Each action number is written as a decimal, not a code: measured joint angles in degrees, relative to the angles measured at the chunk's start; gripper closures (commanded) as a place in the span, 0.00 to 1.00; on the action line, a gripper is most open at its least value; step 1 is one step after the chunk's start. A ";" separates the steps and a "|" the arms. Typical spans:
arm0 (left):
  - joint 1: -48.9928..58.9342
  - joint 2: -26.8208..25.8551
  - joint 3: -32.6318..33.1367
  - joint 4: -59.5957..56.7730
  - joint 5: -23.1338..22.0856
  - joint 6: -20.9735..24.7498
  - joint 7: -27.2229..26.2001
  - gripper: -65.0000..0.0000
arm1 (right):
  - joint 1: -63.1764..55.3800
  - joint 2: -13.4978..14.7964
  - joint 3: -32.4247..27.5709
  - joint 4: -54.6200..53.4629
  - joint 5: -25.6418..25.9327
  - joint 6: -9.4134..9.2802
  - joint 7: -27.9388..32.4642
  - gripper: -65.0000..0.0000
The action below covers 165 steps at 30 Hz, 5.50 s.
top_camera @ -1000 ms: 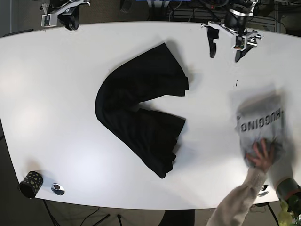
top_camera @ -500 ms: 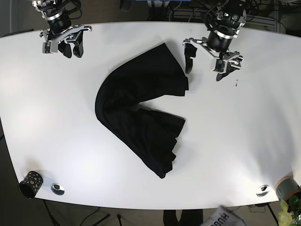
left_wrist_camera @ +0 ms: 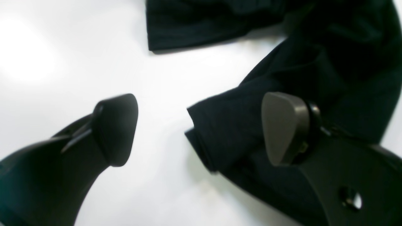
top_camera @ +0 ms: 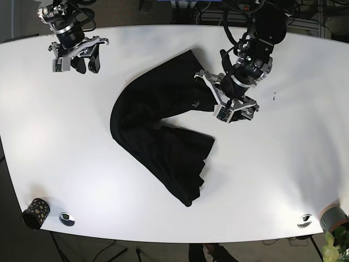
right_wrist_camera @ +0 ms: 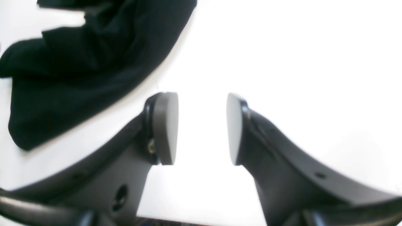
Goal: Fold the T-shirt properly
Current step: 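Lower the left gripper onto the black shirt's edge and grasp it, then drag the grasped shirt edge away from the right gripper with the left gripper, then grasp the opposite end of the black shirt with the right gripper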
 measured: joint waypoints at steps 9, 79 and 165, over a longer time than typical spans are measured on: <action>-3.04 0.15 1.75 -8.24 -0.15 -9.09 0.79 0.10 | 2.05 0.11 -1.90 0.02 0.07 -0.20 -0.92 0.62; 13.66 0.52 -71.97 7.80 0.17 -27.43 13.42 1.00 | 55.91 -2.99 -31.01 -35.15 0.22 0.07 -13.57 0.24; 7.23 -3.02 -59.76 7.72 10.23 -27.89 14.34 1.00 | 22.80 0.74 -23.21 -11.89 0.35 -0.48 -5.75 0.87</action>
